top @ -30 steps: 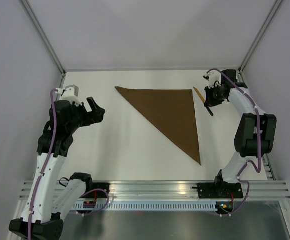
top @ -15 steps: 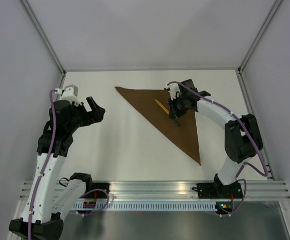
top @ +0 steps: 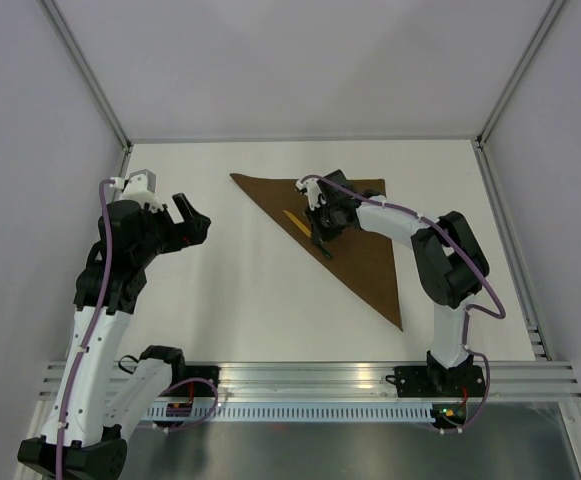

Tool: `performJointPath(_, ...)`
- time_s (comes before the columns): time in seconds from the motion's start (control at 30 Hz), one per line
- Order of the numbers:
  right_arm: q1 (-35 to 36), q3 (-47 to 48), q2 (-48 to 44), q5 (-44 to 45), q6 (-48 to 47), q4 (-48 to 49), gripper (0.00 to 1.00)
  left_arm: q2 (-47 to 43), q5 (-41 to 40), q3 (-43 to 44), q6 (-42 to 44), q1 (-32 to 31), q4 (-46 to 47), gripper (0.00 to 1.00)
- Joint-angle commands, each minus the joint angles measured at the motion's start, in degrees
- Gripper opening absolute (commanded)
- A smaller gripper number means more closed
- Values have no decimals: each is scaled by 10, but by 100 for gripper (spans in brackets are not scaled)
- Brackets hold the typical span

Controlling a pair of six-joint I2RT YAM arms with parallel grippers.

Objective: Fold the napkin, place the utensils inside, and roll it up
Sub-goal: Place the knife on the napkin.

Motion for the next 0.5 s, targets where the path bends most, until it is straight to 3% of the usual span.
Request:
performJointPath(0.0, 8, 36, 19, 21, 29, 18, 0, 2, 4, 21, -13, 3, 7, 100)
performJointPath(0.47, 16, 39, 46, 27, 16, 15, 0, 6, 0, 16, -10, 3, 8, 100)
